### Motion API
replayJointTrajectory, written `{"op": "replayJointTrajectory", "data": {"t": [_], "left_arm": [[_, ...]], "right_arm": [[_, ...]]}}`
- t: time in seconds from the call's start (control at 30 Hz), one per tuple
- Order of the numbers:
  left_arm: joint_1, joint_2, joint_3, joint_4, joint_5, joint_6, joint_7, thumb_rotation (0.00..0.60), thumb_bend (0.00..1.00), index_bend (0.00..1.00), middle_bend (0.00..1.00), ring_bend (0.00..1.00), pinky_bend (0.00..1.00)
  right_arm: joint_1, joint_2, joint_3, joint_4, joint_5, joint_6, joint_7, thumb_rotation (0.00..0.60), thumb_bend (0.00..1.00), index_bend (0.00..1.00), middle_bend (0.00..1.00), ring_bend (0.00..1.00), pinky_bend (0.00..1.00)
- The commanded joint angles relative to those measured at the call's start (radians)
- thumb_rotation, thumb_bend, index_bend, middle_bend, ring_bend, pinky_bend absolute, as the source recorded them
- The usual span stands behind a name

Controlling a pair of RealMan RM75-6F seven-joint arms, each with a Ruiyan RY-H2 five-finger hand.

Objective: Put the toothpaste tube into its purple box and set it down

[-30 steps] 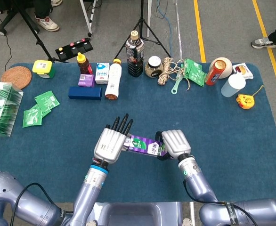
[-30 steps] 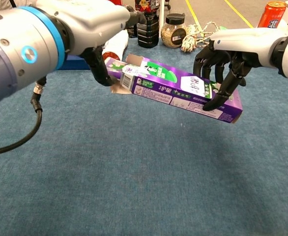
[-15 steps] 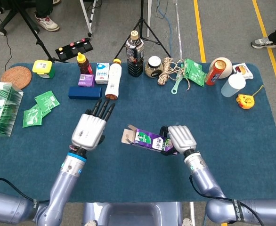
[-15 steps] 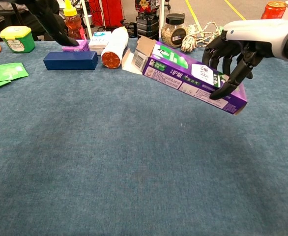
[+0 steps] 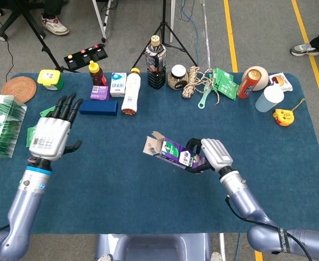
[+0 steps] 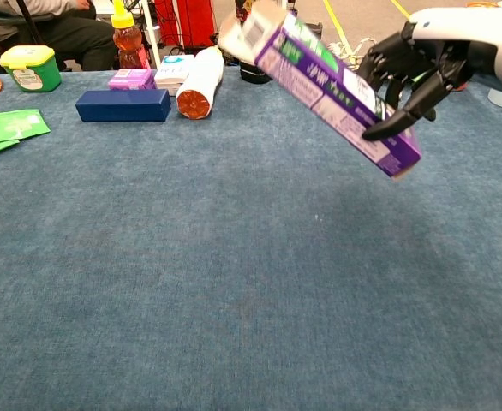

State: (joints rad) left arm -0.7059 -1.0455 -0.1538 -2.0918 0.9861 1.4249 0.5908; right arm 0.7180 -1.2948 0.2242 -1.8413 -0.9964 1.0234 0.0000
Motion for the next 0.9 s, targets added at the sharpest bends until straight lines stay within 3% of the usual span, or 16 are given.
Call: {"op": "replayJointTrajectory", "data": {"t": [0.03,0.4,0.8,0.9], "left_arm": [[0.09,0.099,0.028,0.062,0.079,-0.039,-0.174,0.6,0.16,0.0,0.0,0.0,0.36],[0.227,0.178,0.076,0.165,0.232,-0.038,-0.445,0.6,0.16,0.0,0.0,0.0,0.36],[0.309,0.163,0.098,0.289,0.333,-0.037,-0.589,0.6,0.16,0.0,0.0,0.0,0.36],[0.316,0.157,0.093,0.308,0.342,-0.042,-0.604,0.6,0.16,0.0,0.0,0.0,0.36]], "right_arm": [[-0.056,-0.028,0.005,0.117,-0.176,-0.006,0.178,0.6,0.38,0.59,0.66,0.64,0.69],[-0.04,-0.074,-0.043,0.291,-0.189,-0.034,0.033,0.6,0.39,0.59,0.66,0.63,0.69],[-0.025,-0.161,-0.088,0.506,-0.168,-0.043,-0.205,0.6,0.38,0.59,0.65,0.6,0.69],[-0.024,-0.17,-0.084,0.514,-0.146,-0.055,-0.23,0.6,0.39,0.57,0.63,0.57,0.69]]}}
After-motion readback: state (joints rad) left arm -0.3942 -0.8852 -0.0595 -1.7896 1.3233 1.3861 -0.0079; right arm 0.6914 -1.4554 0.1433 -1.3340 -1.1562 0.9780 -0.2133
